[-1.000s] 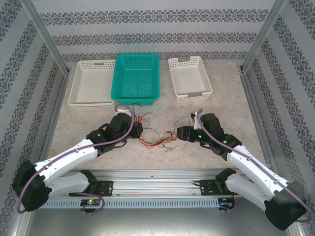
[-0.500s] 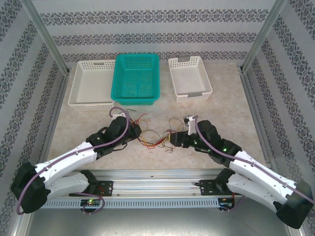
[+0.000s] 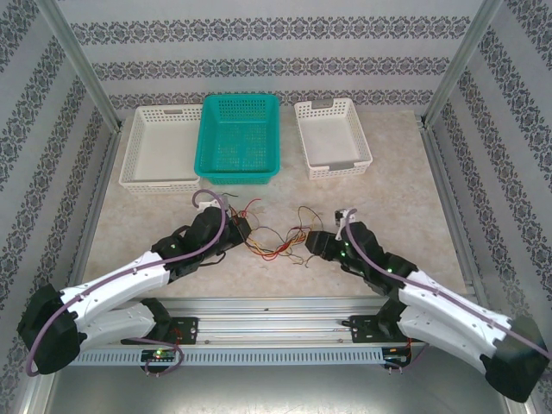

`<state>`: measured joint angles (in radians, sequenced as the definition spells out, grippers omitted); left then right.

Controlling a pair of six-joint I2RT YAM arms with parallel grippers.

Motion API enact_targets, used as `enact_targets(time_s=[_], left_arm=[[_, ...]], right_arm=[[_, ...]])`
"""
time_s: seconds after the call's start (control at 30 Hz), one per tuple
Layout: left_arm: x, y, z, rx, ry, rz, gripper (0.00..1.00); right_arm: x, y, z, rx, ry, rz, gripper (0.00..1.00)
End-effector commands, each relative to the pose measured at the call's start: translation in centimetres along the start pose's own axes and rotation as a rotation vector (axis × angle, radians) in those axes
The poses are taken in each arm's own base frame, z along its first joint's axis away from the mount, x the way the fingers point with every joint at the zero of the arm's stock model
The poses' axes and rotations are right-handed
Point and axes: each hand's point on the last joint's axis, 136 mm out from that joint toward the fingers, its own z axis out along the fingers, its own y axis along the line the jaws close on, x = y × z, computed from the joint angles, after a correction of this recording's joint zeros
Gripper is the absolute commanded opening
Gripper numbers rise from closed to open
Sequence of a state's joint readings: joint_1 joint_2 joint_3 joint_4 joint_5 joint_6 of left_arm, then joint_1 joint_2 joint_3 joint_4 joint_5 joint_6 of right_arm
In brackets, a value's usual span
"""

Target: Untangle the cables

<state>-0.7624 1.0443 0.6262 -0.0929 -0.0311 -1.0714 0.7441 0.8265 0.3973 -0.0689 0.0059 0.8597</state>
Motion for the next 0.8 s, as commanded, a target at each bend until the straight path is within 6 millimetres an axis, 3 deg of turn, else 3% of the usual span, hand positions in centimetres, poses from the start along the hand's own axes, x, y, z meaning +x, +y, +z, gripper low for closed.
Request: enact_targets(time_s=[0.0, 0.37, 0.6, 0.67, 0.73, 0.77], left_arm=[[-0.4, -1.7, -0.4, 0.074, -0.036, -0.006, 0.00], [0.1, -1.8, -1.2, 0.110, -0.035, 0.021, 0.00], [0.7, -1.5, -1.2, 0.121, -0.027, 0.022, 0.00], [0.8, -1.5, -1.2, 0.125, -0.024, 0.022, 0.00], [1.0, -1.3, -1.2, 0.123, -0.023, 0.021, 0.00], [1.0, -1.2, -1.2, 0.121, -0.024, 0.021, 0.00]], right_arm=[[-0.1, 0.4, 1.4, -0.026, -0.020, 0.032, 0.50], [-3.3, -2.9, 2.7, 0.160, -0.112, -0.010, 0.40], [-3.7, -0.6, 4.8, 0.079, -0.102, -0.048, 0.36], [-4.0, -0.2, 5.0, 0.071, -0.113, -0.061, 0.27], [-4.3, -0.2, 5.1, 0.084, -0.121, -0.063, 0.03], [-4.3, -0.4, 5.0, 0.094, -0.125, -0.063, 0.00]])
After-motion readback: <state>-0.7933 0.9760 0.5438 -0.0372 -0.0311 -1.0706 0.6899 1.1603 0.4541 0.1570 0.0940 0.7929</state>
